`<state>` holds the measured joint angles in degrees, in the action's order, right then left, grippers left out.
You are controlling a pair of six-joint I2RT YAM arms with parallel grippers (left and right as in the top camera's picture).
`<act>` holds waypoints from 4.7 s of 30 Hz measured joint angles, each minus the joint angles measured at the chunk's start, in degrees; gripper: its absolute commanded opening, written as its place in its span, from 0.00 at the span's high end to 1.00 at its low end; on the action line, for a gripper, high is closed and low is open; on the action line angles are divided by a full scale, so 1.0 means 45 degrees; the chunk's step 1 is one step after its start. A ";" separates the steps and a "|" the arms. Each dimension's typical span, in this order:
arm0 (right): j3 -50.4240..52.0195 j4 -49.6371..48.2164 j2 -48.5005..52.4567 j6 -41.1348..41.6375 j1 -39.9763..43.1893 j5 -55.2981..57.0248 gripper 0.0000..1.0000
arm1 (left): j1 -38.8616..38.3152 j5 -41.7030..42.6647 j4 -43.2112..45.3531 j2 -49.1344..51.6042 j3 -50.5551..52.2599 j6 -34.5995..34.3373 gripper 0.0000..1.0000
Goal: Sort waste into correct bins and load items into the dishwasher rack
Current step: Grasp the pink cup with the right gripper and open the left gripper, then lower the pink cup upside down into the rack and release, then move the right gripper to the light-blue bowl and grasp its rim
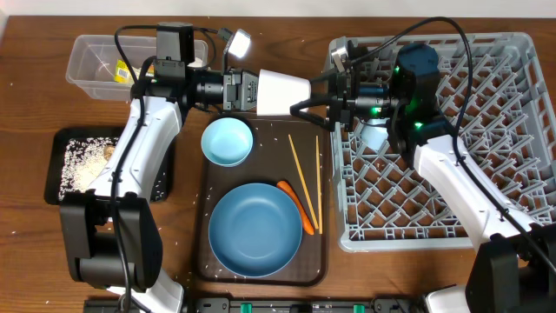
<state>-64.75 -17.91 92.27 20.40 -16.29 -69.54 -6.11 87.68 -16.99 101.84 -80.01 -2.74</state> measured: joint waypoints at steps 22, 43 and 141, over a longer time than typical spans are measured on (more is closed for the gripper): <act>0.0000 -0.0044 0.0005 0.0000 0.0908 -0.0986 0.70 | -0.0044 -0.0709 0.0019 0.0000 0.0000 0.0039 0.46; -0.0146 0.6494 0.0010 -0.1690 0.2404 0.3808 0.76 | 0.1180 -0.1787 -0.0005 0.0000 0.0000 0.0039 0.46; -0.8267 1.3464 0.5197 -0.1651 -0.3682 1.2988 0.27 | 0.2681 -1.4756 -0.7635 -0.1316 0.0000 0.0559 0.34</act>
<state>-101.95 42.68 115.66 12.97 -32.86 -11.09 5.96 21.28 -51.35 95.92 -80.01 -0.23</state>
